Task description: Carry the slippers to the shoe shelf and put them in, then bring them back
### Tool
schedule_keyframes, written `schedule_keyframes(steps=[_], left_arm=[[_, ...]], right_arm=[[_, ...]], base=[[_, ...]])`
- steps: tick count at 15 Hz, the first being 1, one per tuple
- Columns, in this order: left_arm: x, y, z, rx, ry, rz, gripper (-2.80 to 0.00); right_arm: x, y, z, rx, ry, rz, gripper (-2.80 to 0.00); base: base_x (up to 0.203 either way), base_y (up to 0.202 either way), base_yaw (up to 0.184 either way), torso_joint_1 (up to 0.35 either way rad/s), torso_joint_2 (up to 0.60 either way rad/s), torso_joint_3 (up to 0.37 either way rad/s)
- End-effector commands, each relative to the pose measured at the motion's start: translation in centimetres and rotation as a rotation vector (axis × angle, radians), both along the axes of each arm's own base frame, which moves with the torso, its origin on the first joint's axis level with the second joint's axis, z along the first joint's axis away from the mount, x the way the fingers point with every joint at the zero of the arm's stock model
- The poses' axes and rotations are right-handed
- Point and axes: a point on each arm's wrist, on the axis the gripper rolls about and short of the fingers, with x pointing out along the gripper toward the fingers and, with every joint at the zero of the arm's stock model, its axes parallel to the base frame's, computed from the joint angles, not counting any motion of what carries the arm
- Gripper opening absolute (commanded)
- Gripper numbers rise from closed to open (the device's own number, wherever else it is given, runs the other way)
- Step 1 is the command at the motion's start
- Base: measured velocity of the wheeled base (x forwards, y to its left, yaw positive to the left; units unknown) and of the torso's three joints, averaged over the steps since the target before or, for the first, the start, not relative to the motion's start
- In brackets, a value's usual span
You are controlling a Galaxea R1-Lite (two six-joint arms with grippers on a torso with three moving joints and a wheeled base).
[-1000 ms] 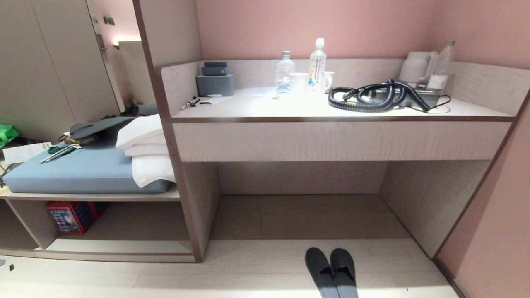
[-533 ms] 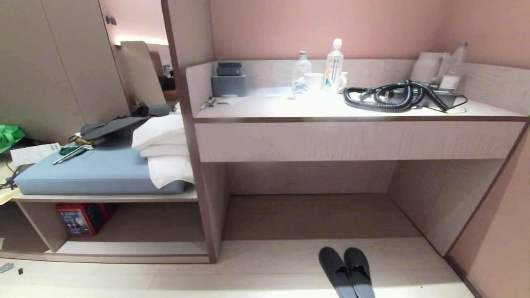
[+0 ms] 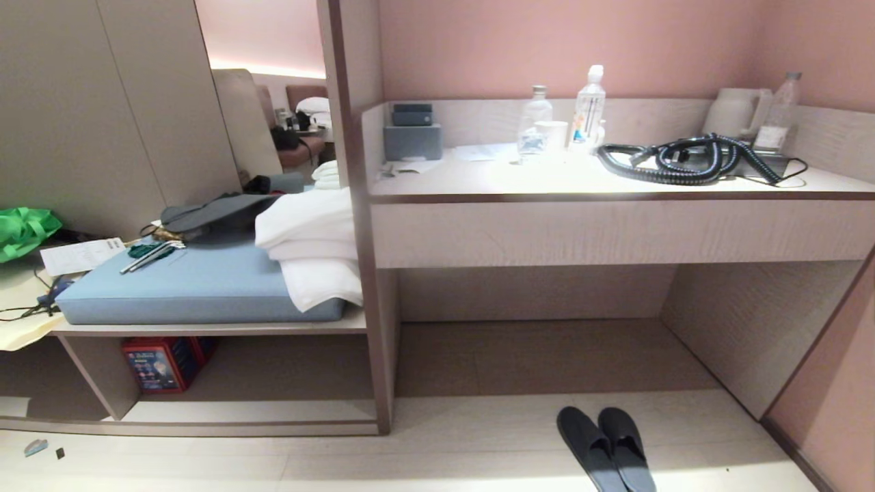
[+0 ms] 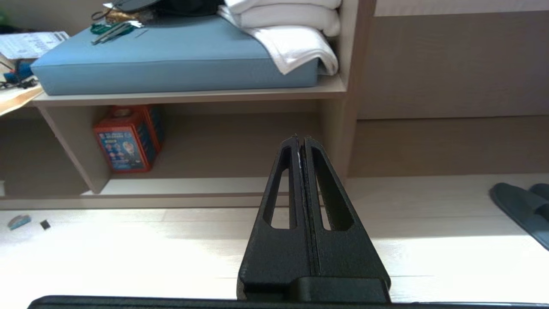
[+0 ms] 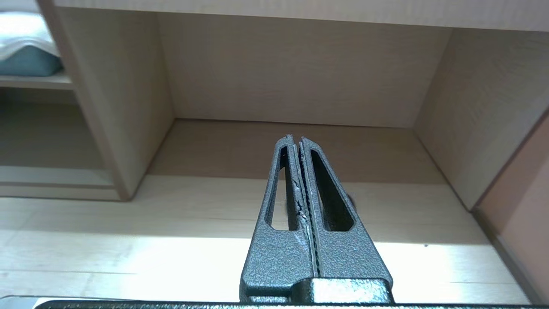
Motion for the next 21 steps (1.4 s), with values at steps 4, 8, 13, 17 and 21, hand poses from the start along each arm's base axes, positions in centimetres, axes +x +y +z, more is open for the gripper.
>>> schedule_keyframes(steps=[4,8,13,17,21], left_arm=[[0.0,0.0,0.0,0.0,0.0,0.0,-2.8],[0.01,0.0,0.0,0.0,0.001,0.0,-2.8],[0.0,0.0,0.0,0.0,0.0,0.0,-2.8],[0.01,0.0,0.0,-0.001,0.001,0.0,-2.8],[0.0,0.0,0.0,-0.001,0.0,0.0,-2.8]], right_arm=[[0.02,0.0,-0.03,-0.001,0.002,0.001,-2.8],[0.02,0.0,-0.03,-0.001,0.002,0.001,-2.8],[0.02,0.0,-0.03,-0.001,0.002,0.001,-2.8],[0.02,0.0,-0.03,-0.001,0.002,0.001,-2.8],[0.02,0.0,-0.03,-0.001,0.002,0.001,-2.8]], base=[[0.0,0.195,-0.002,0.005,0.0,0.003],[0.0,0.195,-0.002,0.004,0.0,0.001],[0.0,0.194,-0.001,0.003,0.0,0.003],[0.0,0.197,-0.001,0.003,0.0,0.0],[0.0,0.193,-0.001,0.004,0.0,0.001]])
